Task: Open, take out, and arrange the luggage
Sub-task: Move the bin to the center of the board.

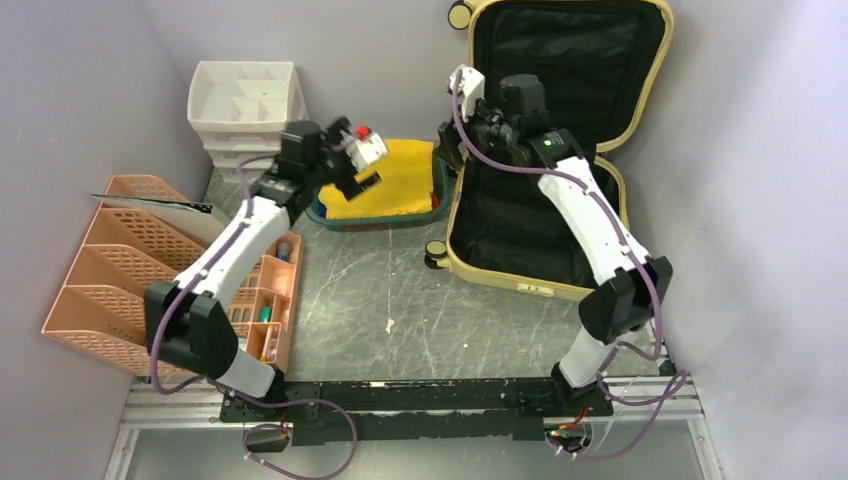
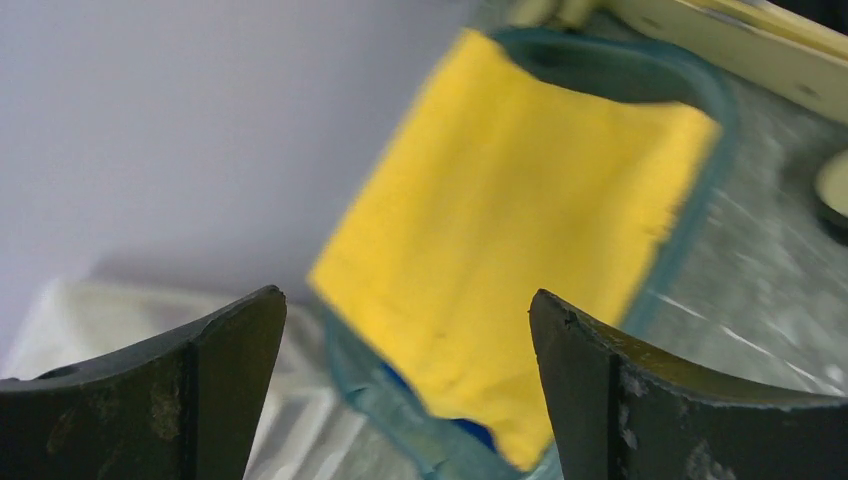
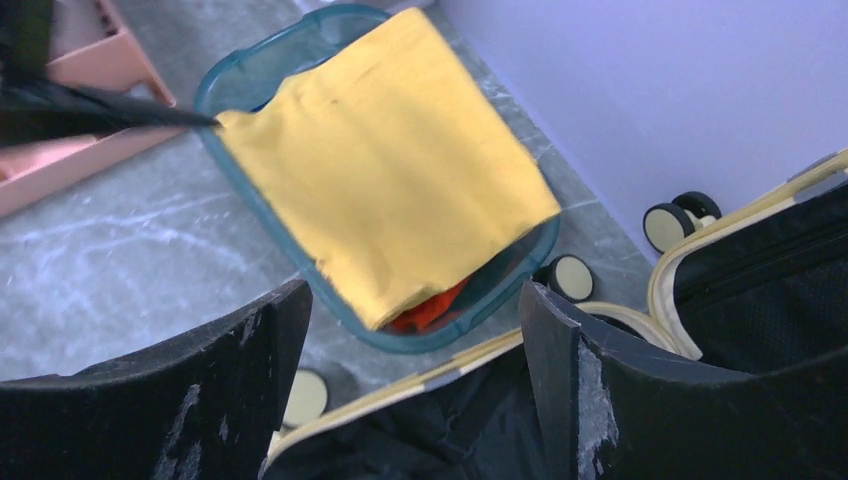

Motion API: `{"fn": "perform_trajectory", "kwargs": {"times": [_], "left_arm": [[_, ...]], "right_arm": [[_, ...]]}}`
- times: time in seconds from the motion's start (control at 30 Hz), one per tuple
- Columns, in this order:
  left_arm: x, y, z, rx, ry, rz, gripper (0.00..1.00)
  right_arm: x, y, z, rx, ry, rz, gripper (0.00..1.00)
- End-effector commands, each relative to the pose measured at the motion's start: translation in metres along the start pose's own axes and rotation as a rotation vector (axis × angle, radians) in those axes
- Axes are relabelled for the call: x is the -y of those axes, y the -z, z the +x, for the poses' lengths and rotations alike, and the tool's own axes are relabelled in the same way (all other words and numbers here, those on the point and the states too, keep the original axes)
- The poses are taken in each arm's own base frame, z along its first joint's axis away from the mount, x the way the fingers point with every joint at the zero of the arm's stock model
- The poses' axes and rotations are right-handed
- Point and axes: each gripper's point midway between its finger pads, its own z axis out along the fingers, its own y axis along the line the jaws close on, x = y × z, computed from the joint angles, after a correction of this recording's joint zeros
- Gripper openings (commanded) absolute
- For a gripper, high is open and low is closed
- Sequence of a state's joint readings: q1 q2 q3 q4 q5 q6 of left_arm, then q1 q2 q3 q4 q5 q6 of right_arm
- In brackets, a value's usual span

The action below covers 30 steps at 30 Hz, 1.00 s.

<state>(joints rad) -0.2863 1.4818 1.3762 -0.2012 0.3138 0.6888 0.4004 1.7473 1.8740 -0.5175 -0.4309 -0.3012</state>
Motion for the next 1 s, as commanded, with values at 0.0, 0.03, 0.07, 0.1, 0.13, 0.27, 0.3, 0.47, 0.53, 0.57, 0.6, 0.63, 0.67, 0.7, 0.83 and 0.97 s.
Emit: {"fn": "perform_trajectory", "kwargs": {"times": [0.0, 0.03, 0.07, 0.1, 0.13, 0.27, 0.3, 0.47, 0.53, 0.57, 0.6, 0.63, 0.67, 0.7, 0.83, 0.97], "left_arm": [[0.098, -0.03, 0.059, -0.122, -0.095, 0.289, 0.96], [0.102, -0.035, 0.066, -0.147, -0.115, 0.278, 0.96], [0.107, -0.041, 0.074, -0.175, -0.137, 0.266, 0.96], [0.108, -0.047, 0.081, -0.203, -0.159, 0.246, 0.96], [0.11, -0.052, 0.087, -0.223, -0.179, 0.231, 0.96], [0.112, -0.072, 0.106, -0.267, -0.193, 0.179, 0.95], [0.114, -0.077, 0.11, -0.277, -0.191, 0.178, 0.94], [0.111, -0.095, 0.128, -0.323, -0.184, 0.135, 0.87], [0.106, -0.103, 0.132, -0.335, -0.178, 0.092, 0.83], [0.101, -0.107, 0.134, -0.344, -0.18, 0.065, 0.83], [0.095, -0.111, 0.135, -0.346, -0.181, 0.035, 0.83], [0.091, -0.113, 0.137, -0.358, -0.183, 0.013, 0.83], [0.088, -0.116, 0.138, -0.356, -0.188, -0.005, 0.82], [0.085, -0.119, 0.138, -0.358, -0.196, -0.022, 0.82], [0.07, -0.13, 0.142, -0.369, -0.241, -0.098, 0.82], [0.057, -0.135, 0.146, -0.385, -0.274, -0.159, 0.83]], "right_arm": [[-0.018, 0.029, 0.026, -0.037, 0.055, -0.129, 0.81], [-0.019, 0.033, 0.03, -0.041, 0.055, -0.135, 0.81], [-0.018, 0.039, 0.032, -0.039, 0.06, -0.137, 0.81], [-0.018, 0.044, 0.035, -0.037, 0.062, -0.141, 0.81], [-0.018, 0.048, 0.037, -0.037, 0.064, -0.146, 0.81], [-0.018, 0.06, 0.046, -0.035, 0.056, -0.151, 0.81], [-0.017, 0.063, 0.048, -0.035, 0.053, -0.148, 0.82], [-0.007, 0.073, 0.053, -0.027, 0.033, -0.125, 0.82], [-0.004, 0.076, 0.054, -0.023, 0.024, -0.12, 0.82], [-0.003, 0.077, 0.054, -0.018, 0.022, -0.119, 0.82], [-0.003, 0.078, 0.054, -0.017, 0.019, -0.119, 0.82], [-0.001, 0.079, 0.055, -0.018, 0.016, -0.115, 0.82], [-0.001, 0.079, 0.055, -0.017, 0.014, -0.113, 0.82], [0.0, 0.08, 0.055, -0.016, 0.012, -0.11, 0.82], [0.004, 0.083, 0.056, -0.011, -0.001, -0.1, 0.83], [0.006, 0.085, 0.058, -0.007, -0.013, -0.099, 0.83]]}}
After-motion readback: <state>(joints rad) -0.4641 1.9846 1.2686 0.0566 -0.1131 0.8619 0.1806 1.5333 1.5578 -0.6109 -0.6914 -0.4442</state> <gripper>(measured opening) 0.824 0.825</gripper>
